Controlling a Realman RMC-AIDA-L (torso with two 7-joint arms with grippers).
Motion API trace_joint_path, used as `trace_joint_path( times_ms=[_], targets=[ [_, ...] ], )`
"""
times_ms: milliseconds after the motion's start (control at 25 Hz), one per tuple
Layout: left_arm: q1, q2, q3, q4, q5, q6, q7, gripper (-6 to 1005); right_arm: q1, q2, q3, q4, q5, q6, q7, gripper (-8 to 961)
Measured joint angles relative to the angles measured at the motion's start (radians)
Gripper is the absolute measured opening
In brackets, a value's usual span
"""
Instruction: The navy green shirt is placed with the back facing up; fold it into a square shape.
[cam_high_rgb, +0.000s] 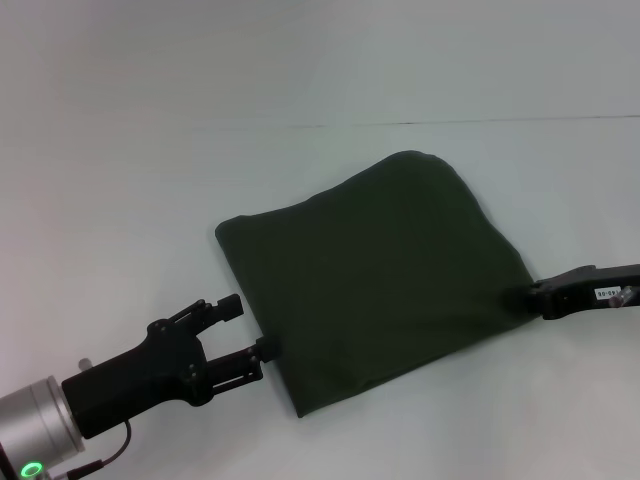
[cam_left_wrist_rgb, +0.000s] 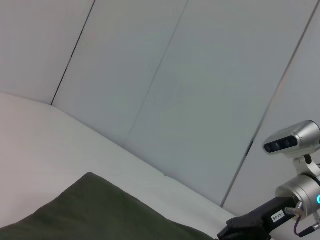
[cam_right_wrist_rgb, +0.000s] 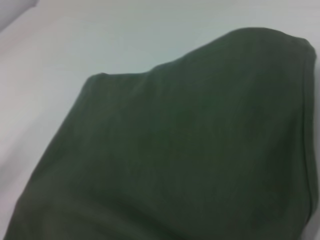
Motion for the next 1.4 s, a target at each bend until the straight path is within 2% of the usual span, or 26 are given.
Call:
trace_joint_path(
  times_ms=[160, 440, 560, 680, 880, 1040, 1320, 1400],
  targets=[
    [0.0, 0.0, -0.001, 0.0, 0.0, 0.0, 0.0, 908, -0.003, 0.0, 0.02, -0.009, 0.001, -0.005, -0.014, 14],
    [-0.003, 0.0, -0.002, 0.008, -0.006, -0.002, -0.011, 907, -0.004, -0.015, 0.168, -0.037, 0.09, -0.11, -0.097, 17],
    [-0.007, 0.003, -0.004, 0.01, -0.027, -0.018, -0.035, 908, -0.004, -0.02, 0.2, -0.037, 0.126, -0.13, -0.105, 18],
    [-0.018, 0.006, -0.005, 0.01, -0.062, -0.06, -0.094, 908, -0.003, -0.019, 0.208, -0.037, 0.139, -0.129, -0.105, 20],
    [-0.061, 0.016, -0.004, 0.019, -0.089, -0.194, -0.287, 907, -0.002, -0.009, 0.183, -0.038, 0.136, -0.168, -0.136, 22],
    [-0.095, 0.022, 0.0, 0.025, -0.09, -0.27, -0.38, 907, -0.01, -0.001, 0.184, -0.038, 0.138, -0.195, -0.181, 190],
    [-0.155, 0.025, 0.01, 0.026, -0.08, -0.461, -0.533, 908, -0.015, -0.001, 0.203, -0.045, 0.141, -0.22, -0.183, 442],
    [-0.173, 0.025, 0.013, 0.026, -0.079, -0.509, -0.582, 908, -0.015, -0.001, 0.206, -0.046, 0.141, -0.213, -0.182, 548]
  ],
)
